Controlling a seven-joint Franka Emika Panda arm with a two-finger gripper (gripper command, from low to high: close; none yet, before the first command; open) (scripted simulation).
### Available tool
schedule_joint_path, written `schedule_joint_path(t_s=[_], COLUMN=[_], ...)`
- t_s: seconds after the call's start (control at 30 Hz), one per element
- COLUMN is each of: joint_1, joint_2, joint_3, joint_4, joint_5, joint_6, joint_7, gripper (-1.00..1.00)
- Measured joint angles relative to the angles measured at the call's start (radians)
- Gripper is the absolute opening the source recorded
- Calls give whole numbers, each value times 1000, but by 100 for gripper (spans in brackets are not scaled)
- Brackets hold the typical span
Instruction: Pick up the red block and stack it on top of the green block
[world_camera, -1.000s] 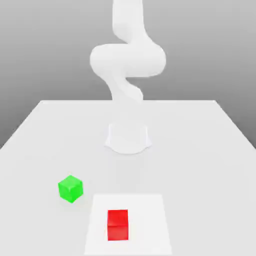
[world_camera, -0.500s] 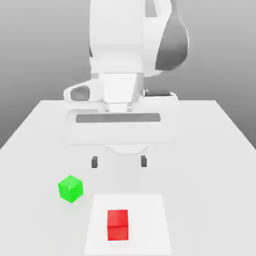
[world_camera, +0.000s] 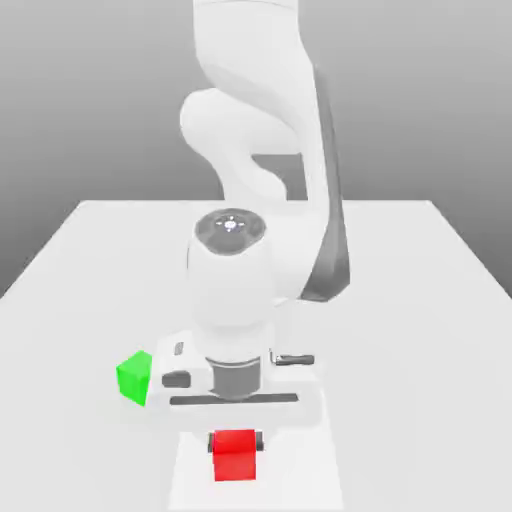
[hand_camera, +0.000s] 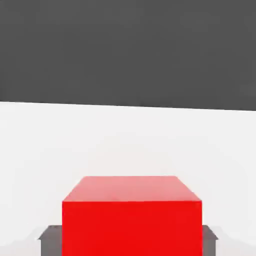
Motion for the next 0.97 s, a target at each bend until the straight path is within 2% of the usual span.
schedule_joint_path(t_s=[0.07, 0.27, 0.6, 0.7, 0.83, 0.87, 0.97], joint_1=[-3, -5, -291, -295, -269, -276, -259], joint_2=[7, -184, -534, -480, -342, -307, -307], joint_3=[2, -19, -189, -212, -216, -201, -201], joint_4=[1, -38, -323, -342, -340, -339, -339], joint_5=[0, -30, -164, -148, -63, -31, -31], joint_6=[6, -147, -208, -135, 0, 32, 32], joint_7=[-1, 14, -56, -79, -139, -162, -162], gripper=[-100, -100, -100, -100, -100, 100, 100])
